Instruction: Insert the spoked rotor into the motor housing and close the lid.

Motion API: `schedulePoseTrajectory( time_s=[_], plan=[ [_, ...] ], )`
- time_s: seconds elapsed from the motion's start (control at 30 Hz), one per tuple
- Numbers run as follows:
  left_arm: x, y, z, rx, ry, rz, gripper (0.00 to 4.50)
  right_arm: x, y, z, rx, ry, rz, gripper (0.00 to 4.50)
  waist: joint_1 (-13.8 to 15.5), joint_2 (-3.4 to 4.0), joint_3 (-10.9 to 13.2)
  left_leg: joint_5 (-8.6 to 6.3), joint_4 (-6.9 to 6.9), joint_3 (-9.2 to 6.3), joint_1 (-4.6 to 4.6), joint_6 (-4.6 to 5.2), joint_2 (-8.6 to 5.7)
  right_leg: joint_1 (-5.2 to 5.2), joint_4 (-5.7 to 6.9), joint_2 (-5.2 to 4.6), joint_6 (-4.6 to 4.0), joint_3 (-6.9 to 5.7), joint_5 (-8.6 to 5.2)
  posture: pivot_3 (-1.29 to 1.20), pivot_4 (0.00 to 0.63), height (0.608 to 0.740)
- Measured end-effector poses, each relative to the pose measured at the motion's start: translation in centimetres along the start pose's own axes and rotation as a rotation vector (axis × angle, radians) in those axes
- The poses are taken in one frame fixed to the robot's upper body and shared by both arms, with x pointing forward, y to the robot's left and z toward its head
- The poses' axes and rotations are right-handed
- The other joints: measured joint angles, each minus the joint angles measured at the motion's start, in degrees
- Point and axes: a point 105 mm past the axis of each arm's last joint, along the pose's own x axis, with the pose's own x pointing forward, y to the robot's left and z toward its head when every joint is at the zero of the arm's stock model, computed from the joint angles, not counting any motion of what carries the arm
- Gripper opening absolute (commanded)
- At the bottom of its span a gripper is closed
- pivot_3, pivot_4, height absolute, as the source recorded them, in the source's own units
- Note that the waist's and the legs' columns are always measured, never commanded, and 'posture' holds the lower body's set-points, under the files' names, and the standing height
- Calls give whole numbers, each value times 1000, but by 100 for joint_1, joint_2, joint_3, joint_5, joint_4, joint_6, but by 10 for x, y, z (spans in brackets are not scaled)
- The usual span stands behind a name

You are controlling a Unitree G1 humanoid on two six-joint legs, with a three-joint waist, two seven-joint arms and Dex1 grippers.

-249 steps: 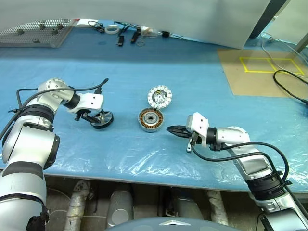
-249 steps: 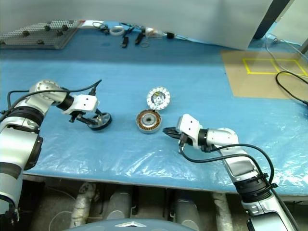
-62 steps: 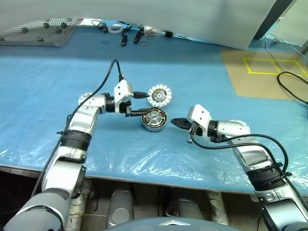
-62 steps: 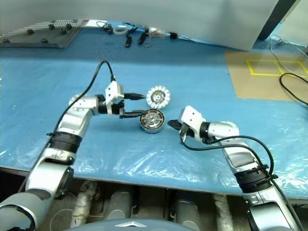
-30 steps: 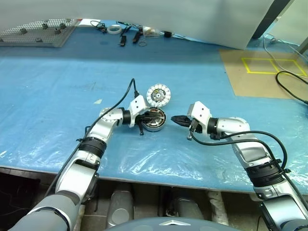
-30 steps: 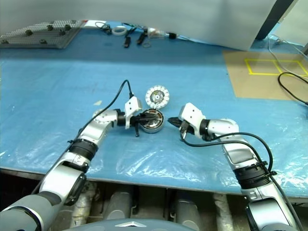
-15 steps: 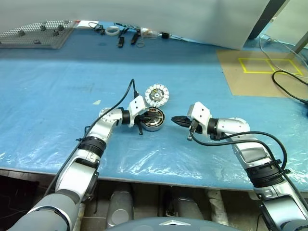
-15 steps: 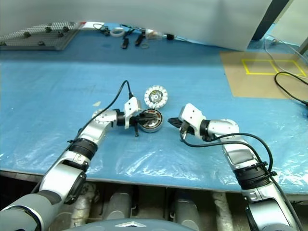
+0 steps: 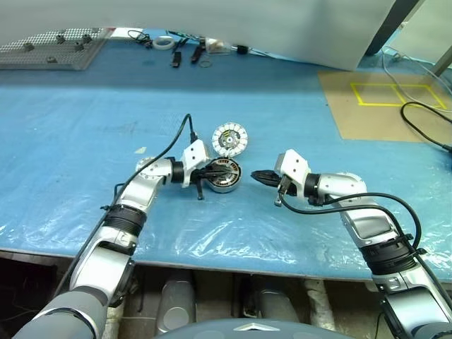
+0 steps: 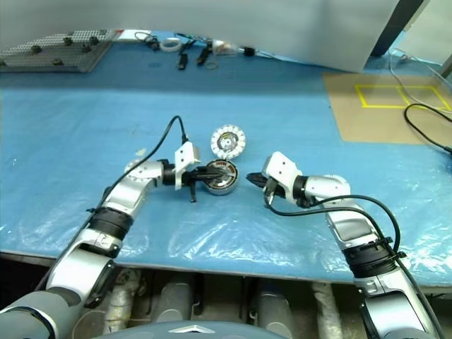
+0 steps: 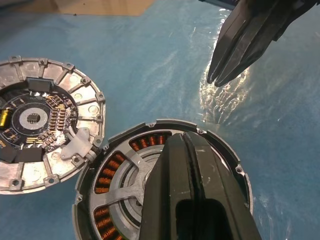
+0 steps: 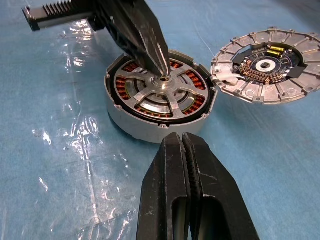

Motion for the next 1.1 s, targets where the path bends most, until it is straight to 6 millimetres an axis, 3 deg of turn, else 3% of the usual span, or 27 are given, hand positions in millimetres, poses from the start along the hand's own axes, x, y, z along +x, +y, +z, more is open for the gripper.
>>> schedulePoseTrajectory(
  time_s=[0.37,0.53,0.7,0.87,1.1],
  plan=[
    [-27,25,-1,1,19,138,27,3,-2,1,-1,-7,13,0,1,0,0,0,3,0,-1,0,-1,2,-2,0,-12,0,-7,0,150,740],
    [-33,35,8,41,25,157,27,7,-4,13,-33,-30,40,0,0,1,0,0,2,0,0,0,-1,2,-2,0,-9,1,-5,0,150,740],
    [-55,22,7,-7,-7,166,27,11,-5,27,-72,-54,83,0,-56,2,0,0,-3,4,0,-1,3,-6,9,0,-9,0,-5,0,150,740],
    [-76,-6,-19,-103,42,195,0,20,1,33,-78,-60,151,1230,-90,4,2,-1,-4,4,-4,-1,3,-9,11,1,-25,-3,-15,0,150,740],
    [-88,-16,-19,-97,61,251,0,33,11,46,-147,-48,344,3561,-119,7,4,2,8,5,8,3,5,4,10,1,-26,1,-16,0,150,740]
  ],
)
